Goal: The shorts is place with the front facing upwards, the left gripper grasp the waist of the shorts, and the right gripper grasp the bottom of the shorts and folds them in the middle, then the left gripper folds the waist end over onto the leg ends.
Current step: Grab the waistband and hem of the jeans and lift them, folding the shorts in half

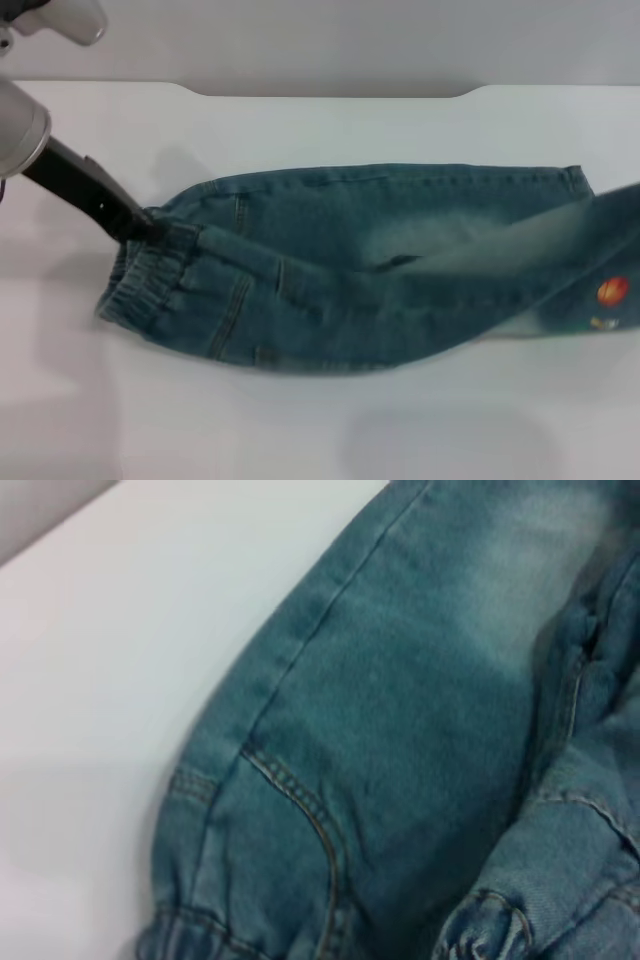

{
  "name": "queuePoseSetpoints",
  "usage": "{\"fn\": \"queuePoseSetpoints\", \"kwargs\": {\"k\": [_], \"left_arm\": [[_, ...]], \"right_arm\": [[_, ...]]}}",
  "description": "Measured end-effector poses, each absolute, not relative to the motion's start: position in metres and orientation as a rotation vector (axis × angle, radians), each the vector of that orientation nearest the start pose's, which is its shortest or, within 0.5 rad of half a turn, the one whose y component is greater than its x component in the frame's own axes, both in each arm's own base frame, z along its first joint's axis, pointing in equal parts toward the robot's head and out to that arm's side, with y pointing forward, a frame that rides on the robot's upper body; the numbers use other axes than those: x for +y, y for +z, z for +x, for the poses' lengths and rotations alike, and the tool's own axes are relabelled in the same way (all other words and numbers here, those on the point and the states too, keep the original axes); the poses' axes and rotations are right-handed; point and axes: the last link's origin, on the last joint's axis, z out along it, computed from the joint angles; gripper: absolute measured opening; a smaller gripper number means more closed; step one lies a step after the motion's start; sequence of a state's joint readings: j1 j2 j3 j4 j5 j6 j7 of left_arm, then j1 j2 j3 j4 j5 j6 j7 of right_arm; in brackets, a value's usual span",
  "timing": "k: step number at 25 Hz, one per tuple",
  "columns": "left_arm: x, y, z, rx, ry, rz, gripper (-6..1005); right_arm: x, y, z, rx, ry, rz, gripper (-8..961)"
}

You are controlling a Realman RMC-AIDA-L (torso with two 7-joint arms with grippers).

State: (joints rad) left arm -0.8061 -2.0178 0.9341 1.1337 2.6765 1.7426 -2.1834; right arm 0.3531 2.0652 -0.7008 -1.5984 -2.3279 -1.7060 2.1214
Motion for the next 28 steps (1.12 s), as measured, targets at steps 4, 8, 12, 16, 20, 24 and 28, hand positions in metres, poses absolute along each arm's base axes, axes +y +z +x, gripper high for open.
{"fn": "queuePoseSetpoints", "kwargs": {"k": [4,8,12,16,20,24,28], "left_arm": [[0.397,0.064,-0.185,-0.802,0.431,-2.680,30],[0.403,0.068,-0.184,-0.786,0.404,-2.640,30],[0.411,0.073,-0.187,-0.776,0.344,-2.588,30],[0.413,0.073,-0.192,-0.783,0.329,-2.562,30],[0.413,0.072,-0.198,-0.796,0.322,-2.543,30],[0.412,0.071,-0.204,-0.813,0.308,-2.524,30],[0.412,0.067,-0.207,-0.822,0.296,-2.513,30]], "right_arm": [[0.315,0.157,0.255,0.873,0.110,-2.297,1],[0.318,0.161,0.255,0.858,0.127,-2.271,1],[0.322,0.163,0.250,0.830,0.171,-2.256,1],[0.324,0.167,0.244,0.802,0.227,-2.247,1],[0.327,0.169,0.243,0.785,0.236,-2.222,1],[0.332,0.170,0.244,0.776,0.247,-2.186,1],[0.335,0.166,0.248,0.794,0.242,-2.183,1]]}}
